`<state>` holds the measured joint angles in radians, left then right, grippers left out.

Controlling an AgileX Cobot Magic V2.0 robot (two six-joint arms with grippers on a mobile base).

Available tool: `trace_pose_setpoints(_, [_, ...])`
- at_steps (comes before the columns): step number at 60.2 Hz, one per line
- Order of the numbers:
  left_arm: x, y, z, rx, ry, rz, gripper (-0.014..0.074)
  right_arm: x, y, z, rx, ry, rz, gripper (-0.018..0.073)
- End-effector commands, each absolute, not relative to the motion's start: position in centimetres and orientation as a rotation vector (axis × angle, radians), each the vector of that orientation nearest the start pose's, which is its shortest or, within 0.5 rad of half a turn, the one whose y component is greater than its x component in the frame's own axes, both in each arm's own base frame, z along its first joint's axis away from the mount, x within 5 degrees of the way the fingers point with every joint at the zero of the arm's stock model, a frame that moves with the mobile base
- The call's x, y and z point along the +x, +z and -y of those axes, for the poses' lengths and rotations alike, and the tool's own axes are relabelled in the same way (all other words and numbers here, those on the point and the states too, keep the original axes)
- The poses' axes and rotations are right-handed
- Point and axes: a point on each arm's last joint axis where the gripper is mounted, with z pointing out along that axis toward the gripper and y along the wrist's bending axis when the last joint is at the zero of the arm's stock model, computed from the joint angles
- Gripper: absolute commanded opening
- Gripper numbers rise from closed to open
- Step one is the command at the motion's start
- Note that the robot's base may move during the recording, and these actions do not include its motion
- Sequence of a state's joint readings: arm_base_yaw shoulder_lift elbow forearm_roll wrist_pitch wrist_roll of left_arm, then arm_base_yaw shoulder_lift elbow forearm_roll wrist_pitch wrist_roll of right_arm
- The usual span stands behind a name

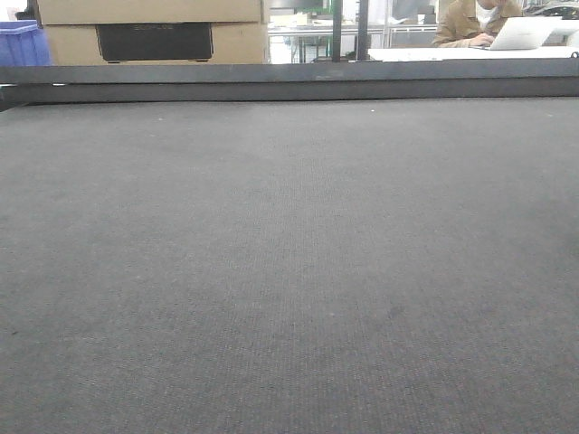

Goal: Place cylindrical capacitor in blue bin on shelf

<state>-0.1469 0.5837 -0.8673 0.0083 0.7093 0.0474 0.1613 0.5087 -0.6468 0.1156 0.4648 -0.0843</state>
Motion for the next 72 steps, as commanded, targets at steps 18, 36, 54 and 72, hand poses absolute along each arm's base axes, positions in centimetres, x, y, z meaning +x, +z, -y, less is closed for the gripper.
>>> trace_pose_setpoints(18, [9.2,39.6,1.3,0.185,-0.060,-1.867,-0.0111,4.4,36.9,-1.2,-0.153,0.178,-1.556,-0.0162])
trace_pose_setpoints(36, [9.2,39.6,1.3,0.185,-0.060,-1.865,-0.0111,4.3,36.9,-1.2,-0.154,0.178,-1.558,-0.0162])
trace_pose_setpoints(54, [9.2,39.6,1.3,0.185,-0.060,-1.865,-0.0111,4.3,36.9,-1.2,-0.154,0.178,-1.558,-0.0162])
trace_pose_setpoints(72, [9.2,39.6,1.3,0.185,-0.060,-1.865,-0.0111,4.3,36.9,-1.2,-0.154,0.178,-1.558,-0.0162])
